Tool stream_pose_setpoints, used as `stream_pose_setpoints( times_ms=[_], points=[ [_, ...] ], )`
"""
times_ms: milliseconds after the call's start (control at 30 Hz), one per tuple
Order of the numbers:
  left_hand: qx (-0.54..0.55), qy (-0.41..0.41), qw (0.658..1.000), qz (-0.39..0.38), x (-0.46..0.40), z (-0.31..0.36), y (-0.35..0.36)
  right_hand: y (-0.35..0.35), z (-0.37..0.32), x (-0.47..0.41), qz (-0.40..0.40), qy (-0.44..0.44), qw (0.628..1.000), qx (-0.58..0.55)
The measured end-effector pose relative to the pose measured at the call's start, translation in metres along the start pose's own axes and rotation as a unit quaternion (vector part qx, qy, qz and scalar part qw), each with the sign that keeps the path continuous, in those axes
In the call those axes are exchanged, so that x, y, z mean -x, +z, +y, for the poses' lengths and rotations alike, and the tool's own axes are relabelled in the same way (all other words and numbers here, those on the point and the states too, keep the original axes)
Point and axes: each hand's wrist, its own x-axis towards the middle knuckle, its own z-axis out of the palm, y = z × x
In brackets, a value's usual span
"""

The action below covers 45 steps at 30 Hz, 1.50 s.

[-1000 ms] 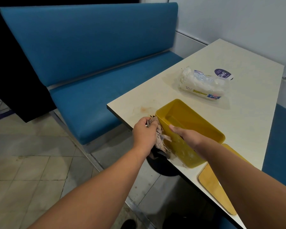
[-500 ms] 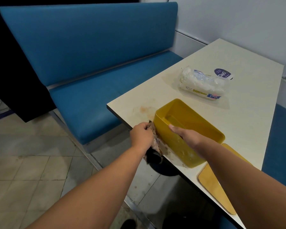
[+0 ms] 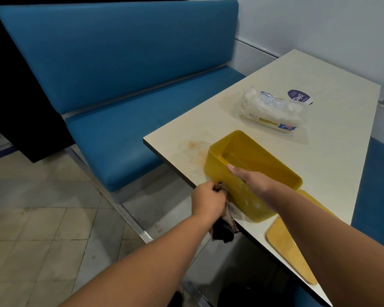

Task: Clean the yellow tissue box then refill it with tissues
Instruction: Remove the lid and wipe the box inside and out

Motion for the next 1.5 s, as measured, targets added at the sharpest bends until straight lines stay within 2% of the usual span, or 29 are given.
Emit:
stream_pose_setpoints(
  times_ms=[133, 233, 333, 467, 600, 767, 933, 1033, 1100, 1233, 1400, 1500],
  points=[
    [0.054, -0.02, 0.996, 0.071, -0.023, 0.008, -0.019, 0.001, 0.0, 0.001, 0.003, -0.001, 1.0, 0.002],
    [0.078, 0.008, 0.99, 0.121, -0.026, 0.019, -0.027, 0.0, 0.0, 0.001, 0.0, -0.002, 1.0, -0.002],
    [0.102, 0.037, 0.99, 0.095, -0.02, 0.017, -0.028, 0.001, 0.0, -0.001, 0.004, 0.005, 1.0, -0.007],
    [0.061, 0.038, 0.996, 0.057, -0.019, 0.01, -0.028, 0.001, 0.0, 0.0, -0.005, -0.003, 1.0, 0.0],
    [0.119, 0.097, 0.986, 0.06, -0.017, 0.021, -0.028, 0.002, -0.001, -0.002, 0.0, -0.002, 1.0, -0.006],
    [0.1, 0.026, 0.992, 0.075, -0.029, 0.012, -0.03, 0.001, 0.001, -0.002, 0.0, 0.007, 1.0, -0.013],
    [0.17, 0.071, 0.979, 0.091, -0.028, 0.028, -0.037, 0.002, 0.0, -0.003, 0.006, 0.013, 1.0, 0.008],
    [0.121, 0.029, 0.989, 0.085, -0.032, 0.018, -0.035, 0.001, 0.0, 0.0, -0.003, 0.007, 1.0, -0.004],
    [0.134, 0.015, 0.987, 0.084, -0.034, 0.015, -0.035, 0.001, 0.0, 0.0, -0.006, 0.006, 1.0, 0.0],
    [0.197, 0.075, 0.973, 0.088, -0.031, 0.024, -0.035, 0.002, 0.0, -0.004, 0.007, 0.02, 1.0, 0.005],
    [0.099, 0.056, 0.991, 0.072, -0.032, 0.012, -0.031, 0.002, 0.002, -0.003, -0.002, 0.013, 1.0, 0.003],
    [0.107, 0.14, 0.982, 0.063, -0.024, 0.013, -0.029, 0.002, 0.001, -0.005, 0.002, 0.012, 1.0, 0.002]
  ],
)
